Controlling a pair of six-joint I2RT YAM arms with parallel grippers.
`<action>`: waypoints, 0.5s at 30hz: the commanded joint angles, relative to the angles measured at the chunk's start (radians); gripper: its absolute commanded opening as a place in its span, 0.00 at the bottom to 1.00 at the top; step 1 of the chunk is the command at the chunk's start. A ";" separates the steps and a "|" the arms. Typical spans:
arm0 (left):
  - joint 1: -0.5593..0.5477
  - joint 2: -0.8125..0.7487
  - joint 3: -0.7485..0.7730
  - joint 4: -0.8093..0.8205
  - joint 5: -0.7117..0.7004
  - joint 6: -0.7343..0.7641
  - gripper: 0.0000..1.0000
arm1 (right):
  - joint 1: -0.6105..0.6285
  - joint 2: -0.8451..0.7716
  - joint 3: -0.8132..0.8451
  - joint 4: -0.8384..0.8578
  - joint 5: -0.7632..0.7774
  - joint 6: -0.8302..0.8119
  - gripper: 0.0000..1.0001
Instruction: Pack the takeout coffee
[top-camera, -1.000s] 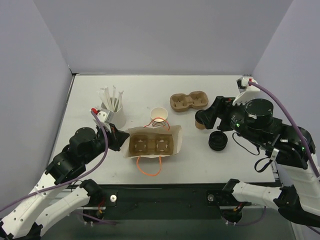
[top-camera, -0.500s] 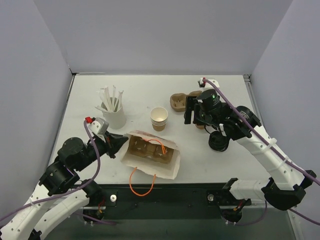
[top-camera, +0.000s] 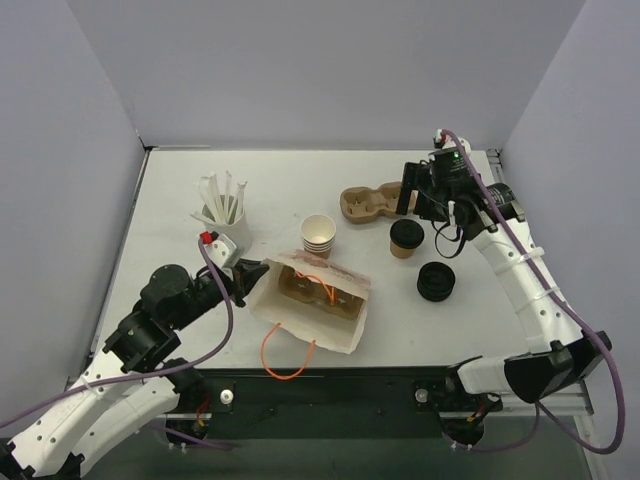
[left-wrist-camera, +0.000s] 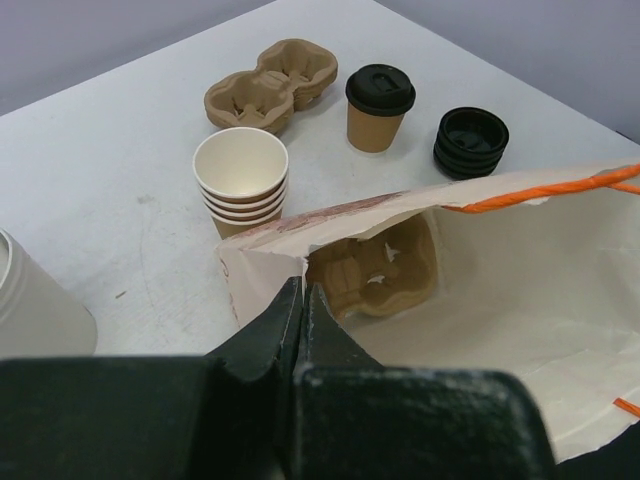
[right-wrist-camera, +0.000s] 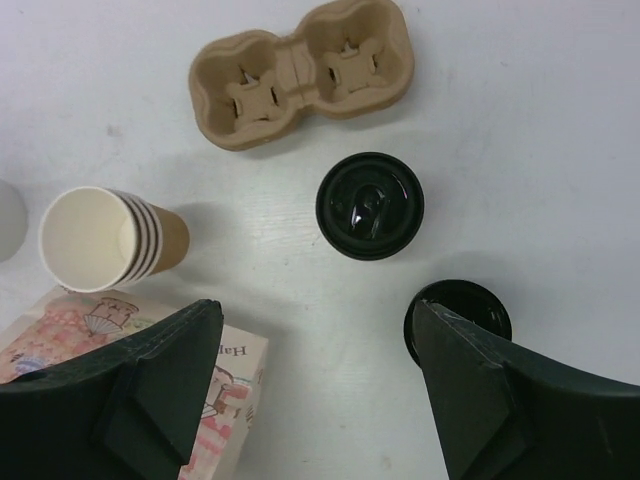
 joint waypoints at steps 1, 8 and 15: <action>0.004 0.019 0.068 0.043 -0.012 0.034 0.00 | -0.080 0.071 -0.042 -0.007 -0.180 -0.074 0.82; 0.004 0.033 0.085 -0.016 -0.020 0.035 0.00 | -0.118 0.178 -0.090 0.013 -0.197 -0.163 0.88; 0.004 0.029 0.119 -0.101 -0.008 0.005 0.00 | -0.164 0.267 -0.065 0.008 -0.240 -0.250 0.89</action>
